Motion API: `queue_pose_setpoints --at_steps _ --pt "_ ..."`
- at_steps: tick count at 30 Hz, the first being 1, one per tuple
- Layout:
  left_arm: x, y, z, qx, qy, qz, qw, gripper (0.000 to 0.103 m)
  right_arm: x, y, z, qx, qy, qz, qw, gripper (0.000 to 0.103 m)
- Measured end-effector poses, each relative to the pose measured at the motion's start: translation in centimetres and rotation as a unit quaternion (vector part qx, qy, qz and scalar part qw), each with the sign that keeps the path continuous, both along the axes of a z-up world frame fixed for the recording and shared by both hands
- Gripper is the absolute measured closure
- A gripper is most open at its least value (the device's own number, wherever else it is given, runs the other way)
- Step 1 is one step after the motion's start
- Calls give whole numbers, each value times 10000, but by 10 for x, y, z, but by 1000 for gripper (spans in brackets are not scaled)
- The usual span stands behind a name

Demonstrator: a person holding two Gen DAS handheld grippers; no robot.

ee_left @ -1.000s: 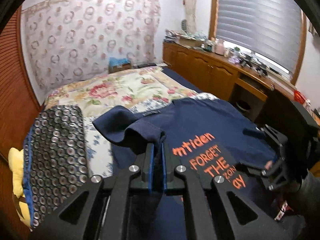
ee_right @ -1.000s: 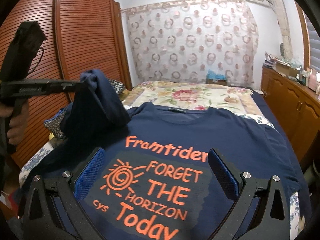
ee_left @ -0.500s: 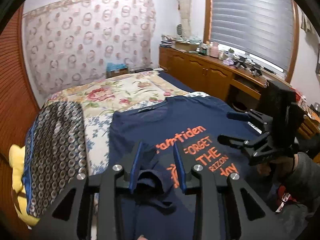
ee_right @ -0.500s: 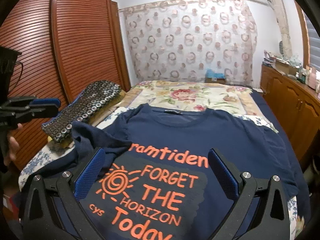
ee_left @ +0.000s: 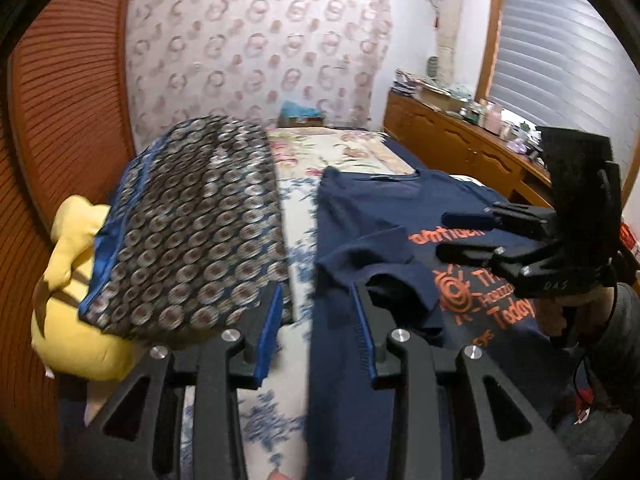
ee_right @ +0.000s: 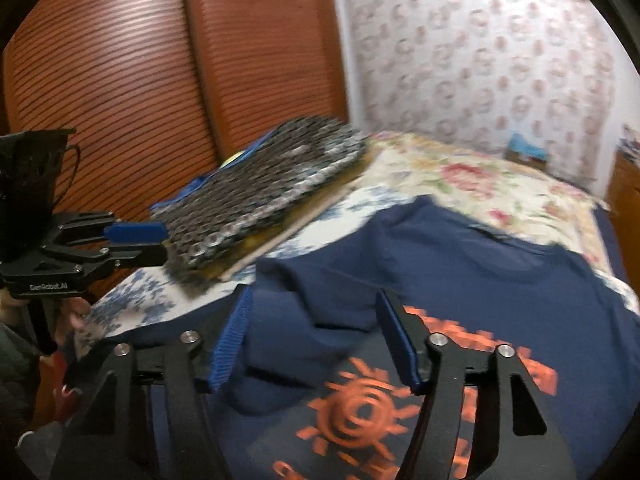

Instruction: Fold small clothes

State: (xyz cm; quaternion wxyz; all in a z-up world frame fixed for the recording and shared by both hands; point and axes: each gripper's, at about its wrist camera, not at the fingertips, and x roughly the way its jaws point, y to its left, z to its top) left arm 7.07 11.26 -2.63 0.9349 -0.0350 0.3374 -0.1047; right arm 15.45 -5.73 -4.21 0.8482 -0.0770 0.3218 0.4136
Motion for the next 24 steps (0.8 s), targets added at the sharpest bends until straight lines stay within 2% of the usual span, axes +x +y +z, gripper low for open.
queue_pose_setpoints --at_steps 5,7,10,11,14,18,24 --pt "-4 14 -7 -4 29 139 9999 70 3 45 -21 -429 183 455 9979 43" --pt "-5 18 -9 -4 33 158 9999 70 4 59 -29 -688 153 507 9962 51" --pt "-7 17 -11 5 18 130 9999 69 3 61 -40 -946 121 544 9940 77" --pt "-8 17 -11 14 9 117 9999 69 2 60 -41 -958 98 529 9939 90" --pt "-8 9 -10 44 -5 66 10000 69 1 41 -34 -639 24 356 9973 95" --pt "-8 -3 -9 49 -5 -48 10000 68 -7 4 -17 -232 -149 -106 9996 96" --pt "-6 -21 -10 19 -13 -240 9997 68 -18 -63 -12 -32 -65 -1000 9950 96"
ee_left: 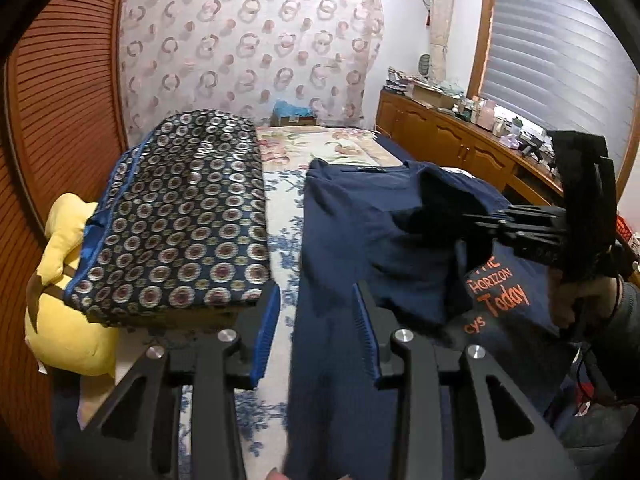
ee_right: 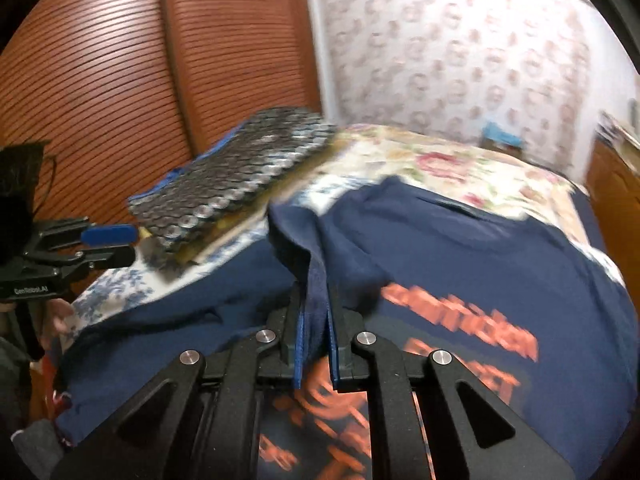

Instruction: Fold small clothes

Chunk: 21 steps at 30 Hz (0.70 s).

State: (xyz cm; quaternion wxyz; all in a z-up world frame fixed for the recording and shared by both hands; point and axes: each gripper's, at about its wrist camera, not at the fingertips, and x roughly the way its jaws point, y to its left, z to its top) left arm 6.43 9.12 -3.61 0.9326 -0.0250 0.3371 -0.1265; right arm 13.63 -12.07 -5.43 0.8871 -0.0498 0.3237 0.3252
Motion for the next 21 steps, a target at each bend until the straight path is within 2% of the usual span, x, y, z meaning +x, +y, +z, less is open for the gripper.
queue_pose_setpoints --at_steps 3,4,5,6,9,17,21 --pt "2 -8 -2 6 24 -81 10000 67 -9 -28 -4 13 87 -451 9989 94" --pt "3 -10 -2 6 32 -104 9999 67 -12 -34 -6 -44 111 -568 9983 90" --pt "4 -12 -3 9 39 -121 9999 67 -13 -39 -7 -81 128 -641 9978 77" --pt "5 -14 -4 13 53 -134 9999 67 -14 -45 -8 -81 138 -736 9972 72" --pt "8 -20 -6 35 79 -166 9998 67 -10 -56 -7 -57 91 -855 9963 65" --pt "25 -37 -2 226 142 -295 9992 67 26 -56 -11 -420 27 -847 9955 64" --pt "30 -44 -2 273 138 -347 9989 67 58 -58 -25 -496 347 -644 9961 64"
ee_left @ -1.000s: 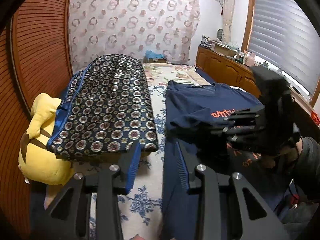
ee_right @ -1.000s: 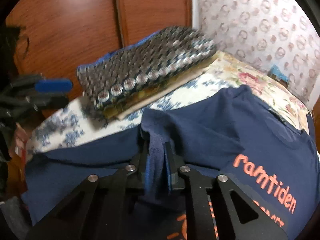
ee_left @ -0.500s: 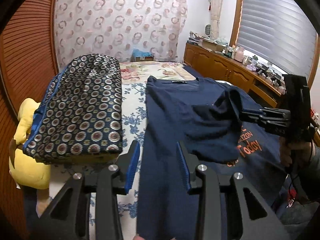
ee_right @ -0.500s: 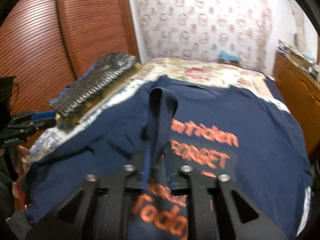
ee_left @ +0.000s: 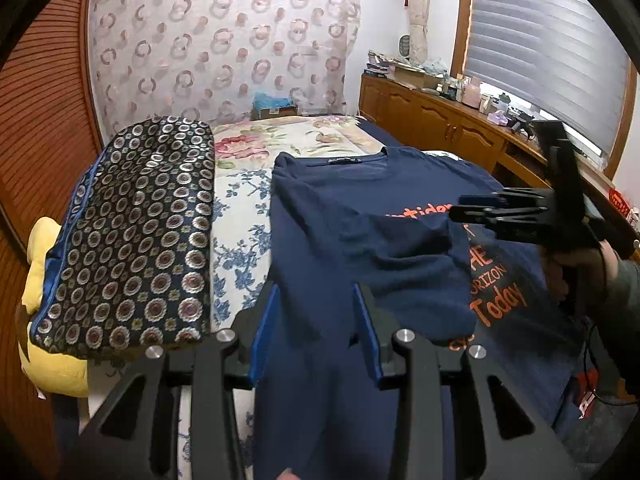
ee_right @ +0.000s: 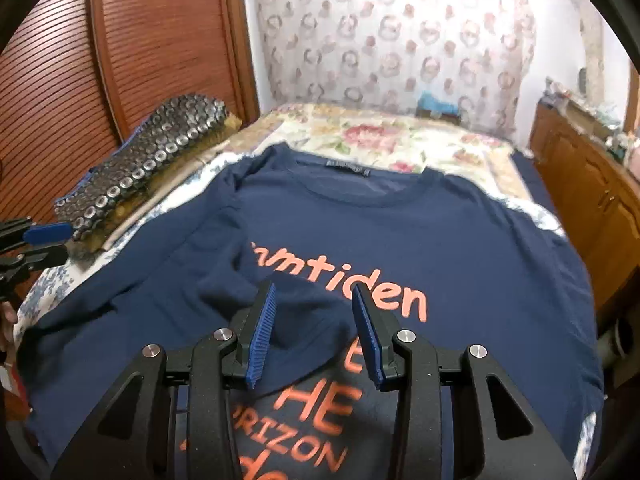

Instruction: Fold small clothes

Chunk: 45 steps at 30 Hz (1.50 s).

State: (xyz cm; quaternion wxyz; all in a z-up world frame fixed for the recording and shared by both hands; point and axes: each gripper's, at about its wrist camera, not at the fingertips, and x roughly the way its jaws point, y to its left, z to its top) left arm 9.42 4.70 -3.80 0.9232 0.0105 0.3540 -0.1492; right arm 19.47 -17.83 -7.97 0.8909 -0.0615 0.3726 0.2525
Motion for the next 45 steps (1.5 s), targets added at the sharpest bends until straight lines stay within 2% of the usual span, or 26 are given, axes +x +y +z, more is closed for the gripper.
queue_pose_setpoints --at_steps 5,7,8,10,11,15,19,22,25,27,30,35,37,45 --pt "2 -7 -7 -48 73 -29 10000 67 21 11 -22 -191 522 250 9981 64" --pt "2 -8 -10 -20 120 -39 9999 67 20 13 -23 -247 468 264 9983 65" --pt "2 -9 -12 -1 136 -37 9999 67 19 13 -23 -209 484 343 9980 74" --pt "2 -9 -15 2 166 -29 9999 67 15 17 -22 -146 520 608 9967 82" --pt "1 -8 -16 -4 179 -11 9998 67 12 20 -22 -175 485 717 9961 91" --pt "0 -3 -17 -52 190 56 9998 67 -3 29 -6 -118 140 1081 9940 98" --pt "-1 1 -18 -71 189 106 9997 67 -24 21 31 250 -535 1068 9925 98" --pt "-2 2 -16 -71 159 122 9998 67 -37 5 45 423 -801 833 9924 98" --pt "-4 2 -15 -74 145 112 9998 67 -37 -4 31 134 -613 586 9963 96" --pt "-4 2 -15 -84 152 129 9998 67 -31 -7 17 -62 -448 497 9977 81" --pt "-3 3 -16 -91 160 149 9997 67 -19 -9 10 -207 -366 325 9986 73" --pt "0 -1 -18 -30 182 140 9997 66 10 3 12 -46 -292 495 9983 73" --pt "1 -1 -18 -23 173 142 9997 66 27 19 10 64 -143 742 9971 73" --pt "1 6 -19 -40 185 183 9997 66 79 92 -11 -79 296 1275 9914 73"
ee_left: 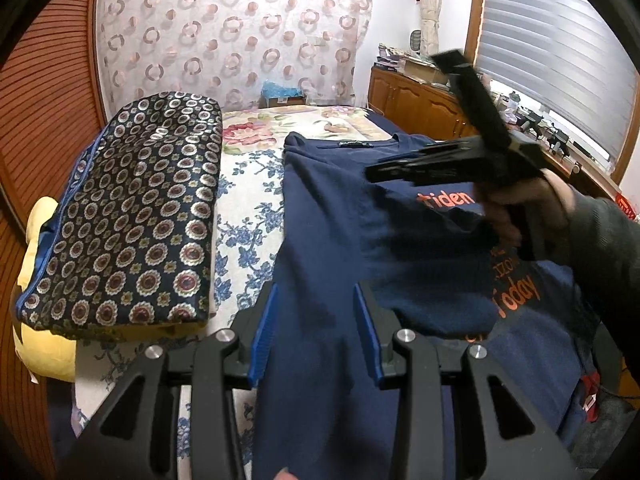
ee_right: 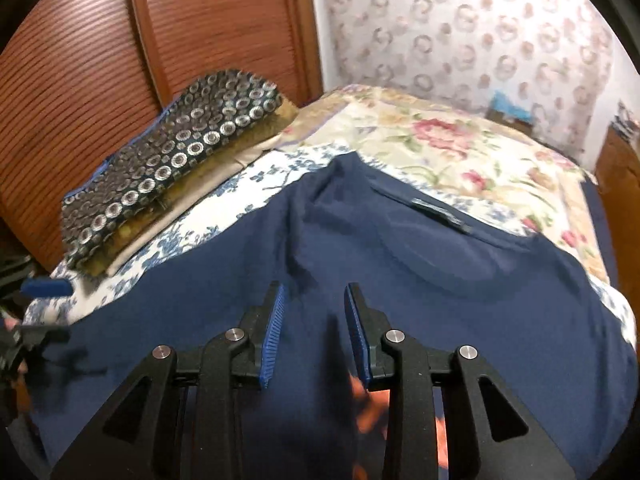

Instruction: Fold small clothes

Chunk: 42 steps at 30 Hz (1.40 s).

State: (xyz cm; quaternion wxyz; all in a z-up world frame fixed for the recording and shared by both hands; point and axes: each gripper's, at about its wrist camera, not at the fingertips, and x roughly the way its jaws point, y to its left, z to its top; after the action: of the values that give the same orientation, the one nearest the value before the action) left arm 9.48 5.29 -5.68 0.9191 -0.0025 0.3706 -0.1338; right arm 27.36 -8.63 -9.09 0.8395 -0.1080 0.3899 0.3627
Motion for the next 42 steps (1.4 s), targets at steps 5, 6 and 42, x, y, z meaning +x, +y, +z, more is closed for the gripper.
queue_pose_setpoints --at_steps 5,6,42 --pt "-6 5 -3 4 31 24 10000 66 18 30 -11 -324 218 215 9990 73" --pt "-7 6 -3 2 33 29 10000 66 20 35 -12 -411 215 265 9986 74" --pt "-14 12 -20 -29 223 72 9997 66 30 46 -13 -373 144 747 9964 79"
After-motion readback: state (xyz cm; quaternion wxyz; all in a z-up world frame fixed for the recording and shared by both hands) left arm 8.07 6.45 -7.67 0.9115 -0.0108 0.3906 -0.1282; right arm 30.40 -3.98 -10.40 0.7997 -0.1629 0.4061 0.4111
